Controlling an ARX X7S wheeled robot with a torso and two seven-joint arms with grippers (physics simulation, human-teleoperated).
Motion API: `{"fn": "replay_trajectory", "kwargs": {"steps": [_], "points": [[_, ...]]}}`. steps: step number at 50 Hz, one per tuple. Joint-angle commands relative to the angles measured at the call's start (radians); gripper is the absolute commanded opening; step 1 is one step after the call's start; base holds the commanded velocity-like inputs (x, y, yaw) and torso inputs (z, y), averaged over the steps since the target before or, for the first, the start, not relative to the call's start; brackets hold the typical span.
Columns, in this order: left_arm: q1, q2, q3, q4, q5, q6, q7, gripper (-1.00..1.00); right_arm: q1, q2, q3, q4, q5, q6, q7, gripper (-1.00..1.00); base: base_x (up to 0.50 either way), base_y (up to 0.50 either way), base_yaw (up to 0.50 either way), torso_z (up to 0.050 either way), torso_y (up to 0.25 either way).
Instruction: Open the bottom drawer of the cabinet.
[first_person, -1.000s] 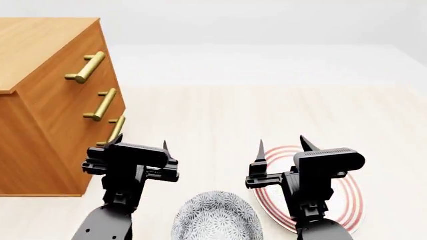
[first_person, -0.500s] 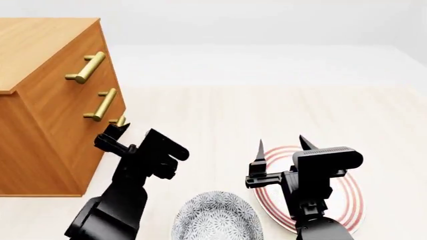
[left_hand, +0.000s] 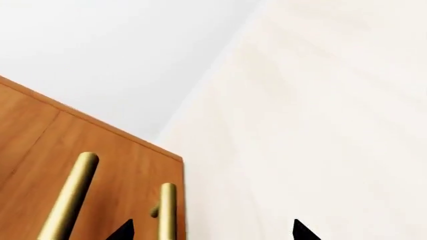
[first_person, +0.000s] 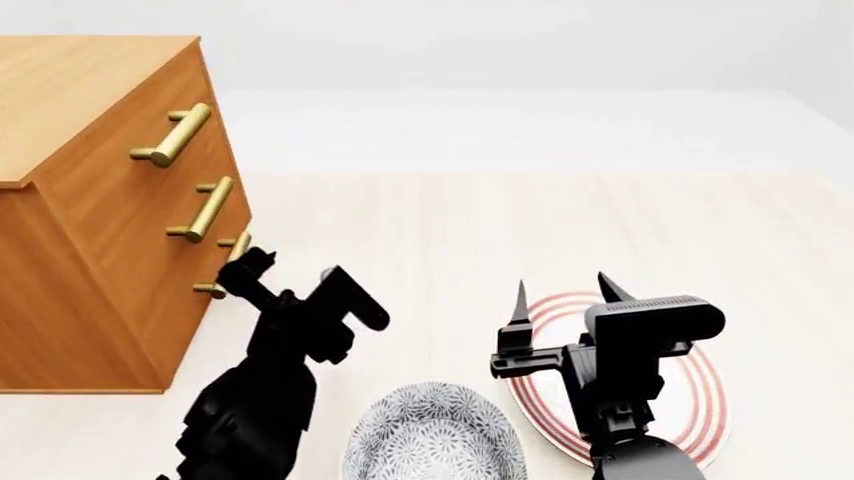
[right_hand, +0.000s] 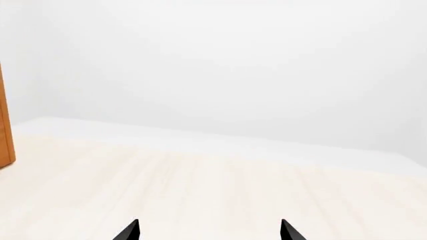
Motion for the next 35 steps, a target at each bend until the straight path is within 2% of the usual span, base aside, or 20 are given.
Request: {"fn": "replay_trajectory", "kwargs": {"steps": [1, 17, 18, 25, 35], "points": [[-0.028, 0.016, 0.038, -0.095, 0.014, 0.025, -0.005, 1.0, -0.002, 0.004, -0.003, 0.0, 0.008, -0.003, 0.005, 1.0, 0.0, 0.0, 0.0, 0.0, 0.0], [-0.161, 0.103, 0.074, -0.511, 0.021, 0.17, -0.063, 1.0, 0.005, 0.008, -0.011, 0.001, 0.017, 0.0, 0.013, 1.0, 0.0, 0.0, 0.0, 0.0, 0.0], [-0.191, 0.122, 0.07, -0.617, 0.015, 0.213, -0.083, 1.0, 0.003, 0.009, -0.01, 0.002, 0.017, -0.003, 0.013, 1.0, 0.0, 0.0, 0.0, 0.0, 0.0], [-0.274, 0.179, 0.061, -0.916, -0.008, 0.357, -0.134, 1.0, -0.001, 0.011, -0.017, 0.019, 0.019, -0.017, 0.013, 1.0, 0.0, 0.0, 0.0, 0.0, 0.0], [-0.314, 0.197, 0.073, -1.036, -0.027, 0.402, -0.16, 1.0, 0.01, 0.013, -0.024, 0.012, 0.025, -0.003, 0.018, 1.0, 0.0, 0.0, 0.0, 0.0, 0.0]]}}
